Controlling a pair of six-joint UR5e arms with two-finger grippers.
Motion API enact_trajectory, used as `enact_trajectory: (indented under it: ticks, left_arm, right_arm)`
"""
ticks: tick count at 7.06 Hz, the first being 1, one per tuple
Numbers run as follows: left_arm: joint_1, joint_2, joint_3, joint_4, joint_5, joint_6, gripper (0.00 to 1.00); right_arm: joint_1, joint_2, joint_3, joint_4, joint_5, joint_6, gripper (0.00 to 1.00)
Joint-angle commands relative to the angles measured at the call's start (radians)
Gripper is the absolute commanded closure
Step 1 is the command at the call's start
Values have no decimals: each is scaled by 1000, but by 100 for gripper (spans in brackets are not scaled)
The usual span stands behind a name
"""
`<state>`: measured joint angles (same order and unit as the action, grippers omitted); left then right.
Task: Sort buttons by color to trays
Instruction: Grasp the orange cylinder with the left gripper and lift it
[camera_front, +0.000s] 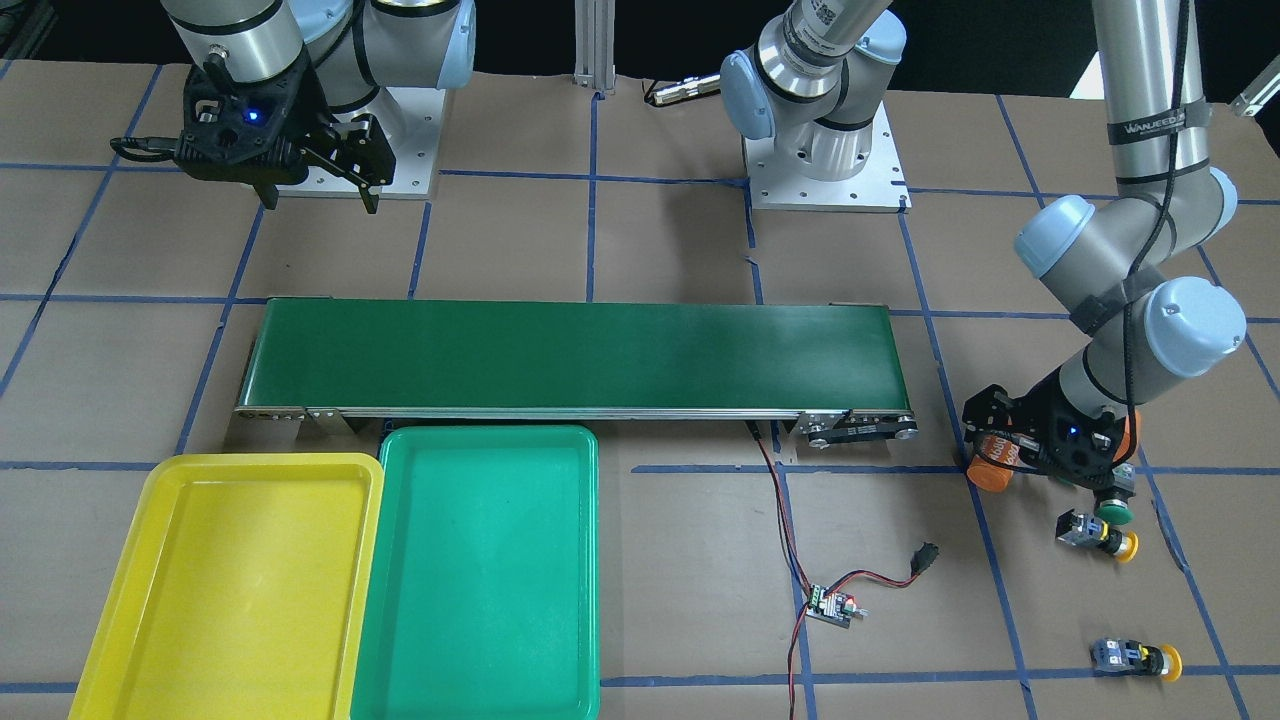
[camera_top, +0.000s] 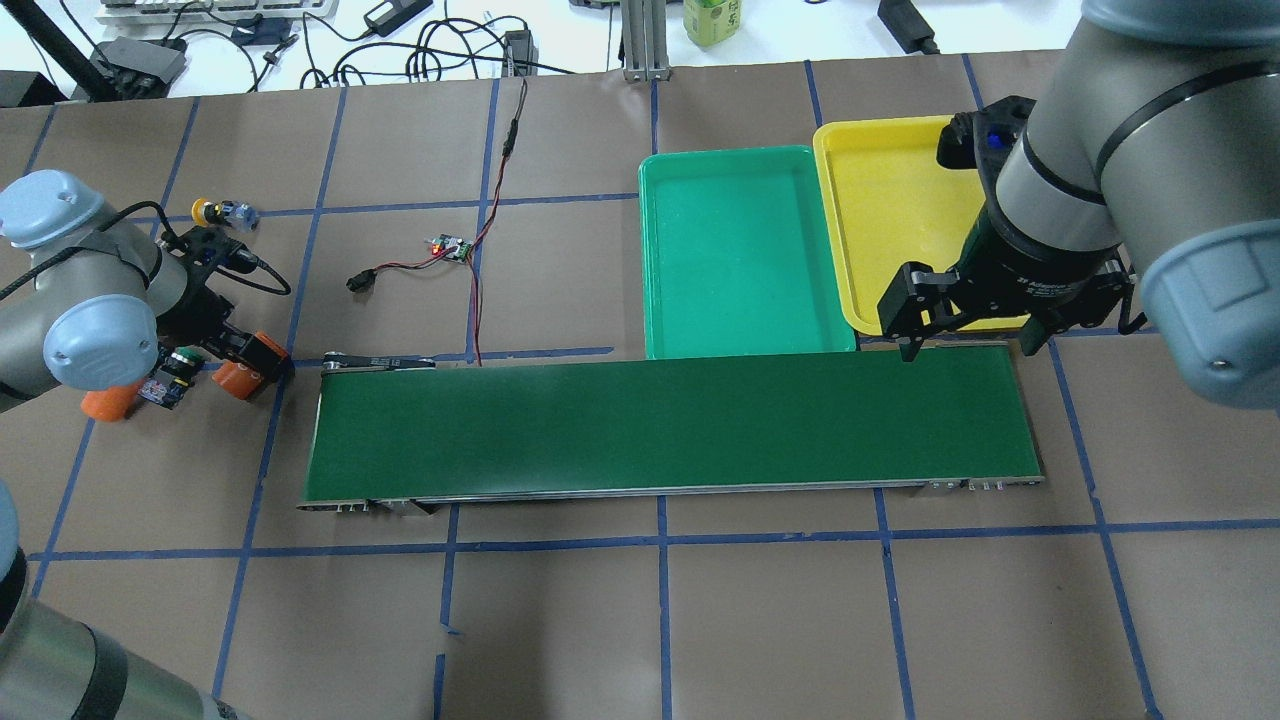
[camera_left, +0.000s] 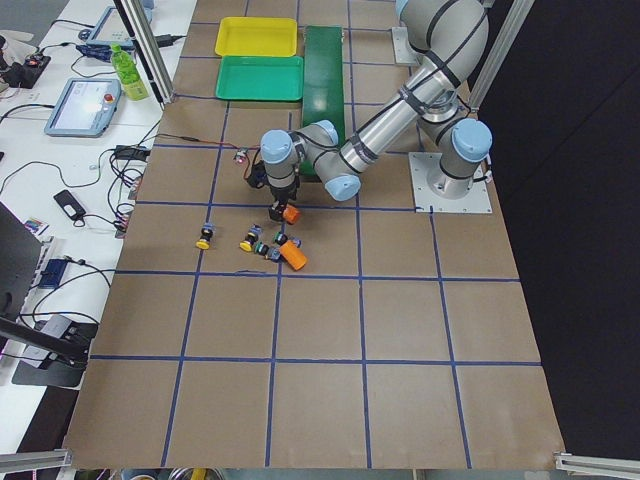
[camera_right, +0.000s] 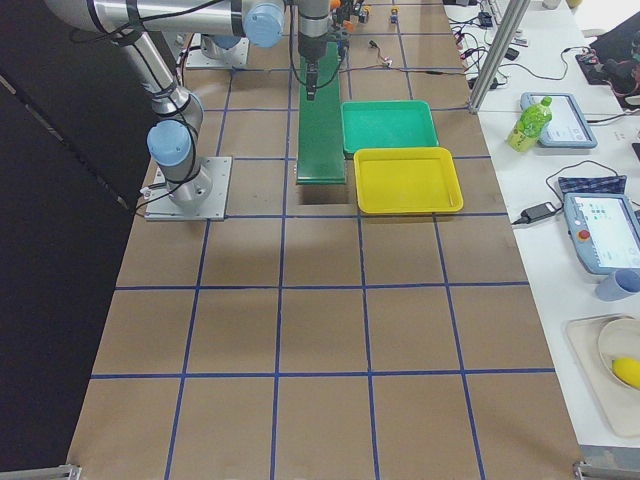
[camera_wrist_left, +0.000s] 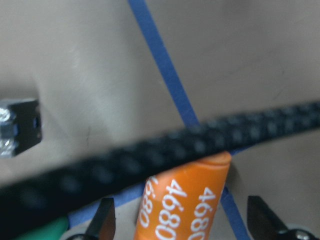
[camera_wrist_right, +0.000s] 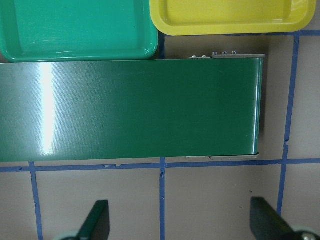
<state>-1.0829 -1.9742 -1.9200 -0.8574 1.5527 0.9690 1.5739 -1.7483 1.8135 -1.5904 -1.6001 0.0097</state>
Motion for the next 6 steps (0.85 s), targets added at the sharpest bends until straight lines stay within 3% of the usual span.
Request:
enact_trajectory:
  ticks: [1,3,5,6]
  left_arm:
    - [0,5,-7,4,6,86,100]
    - [-18,55,-4,-11,4,168,100]
    - [-22,197,-30,-150,-5,415,100]
    - [-58,265,-81,-160,-6,486,100]
  right_arm:
    - [0,1,1,1,-1,1,0]
    - [0,4,3,-3,-4,0,0]
    - [0,3,9,0,-3,6,0]
    - [0,3,9,1,-3,7,0]
